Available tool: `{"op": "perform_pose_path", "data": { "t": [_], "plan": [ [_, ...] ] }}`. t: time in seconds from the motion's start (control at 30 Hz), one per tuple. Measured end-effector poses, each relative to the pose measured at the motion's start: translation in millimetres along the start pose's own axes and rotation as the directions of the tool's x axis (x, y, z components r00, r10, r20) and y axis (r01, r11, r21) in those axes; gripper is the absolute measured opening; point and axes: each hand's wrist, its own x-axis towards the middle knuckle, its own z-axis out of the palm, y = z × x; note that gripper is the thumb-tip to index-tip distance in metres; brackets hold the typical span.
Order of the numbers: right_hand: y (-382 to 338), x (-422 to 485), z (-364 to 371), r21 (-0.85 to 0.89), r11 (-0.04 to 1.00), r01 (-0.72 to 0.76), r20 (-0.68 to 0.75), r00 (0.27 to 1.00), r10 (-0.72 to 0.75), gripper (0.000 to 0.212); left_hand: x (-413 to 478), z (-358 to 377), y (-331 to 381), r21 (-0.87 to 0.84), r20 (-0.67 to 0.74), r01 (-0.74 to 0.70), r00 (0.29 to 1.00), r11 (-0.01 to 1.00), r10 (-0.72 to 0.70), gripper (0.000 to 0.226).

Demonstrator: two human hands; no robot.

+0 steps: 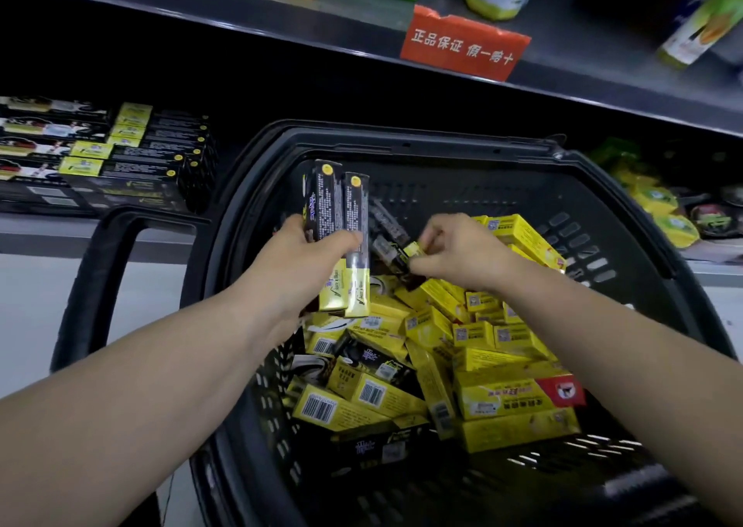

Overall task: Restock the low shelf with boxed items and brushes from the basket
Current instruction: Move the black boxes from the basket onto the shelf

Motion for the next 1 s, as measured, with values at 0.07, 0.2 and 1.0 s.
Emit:
{"op": "perform_pose_path", "data": {
  "t": [0.07,0.2,1.0],
  "plan": [
    [-6,-29,-5,0.311,0.948,-0.064,0.070,0.997,0.045,0.025,-4,3,4,-0.096,0.009,0.068,0.998,0.993,-0.068,0.073],
    [-21,-60,7,0.451,0.892,-0.021,0.088,0.996,-0.021,0.031,-15,7,12,-0.200,0.036,0.102,0.995,0.975,-0.096,0.034],
    [4,-27,125,-0.467,0.846,0.258,0.238,0.958,-0.161,0.045,-26,-21,23,0.059,-0.020,-0.220,0.975,0.974,0.221,0.093]
  ]
}}
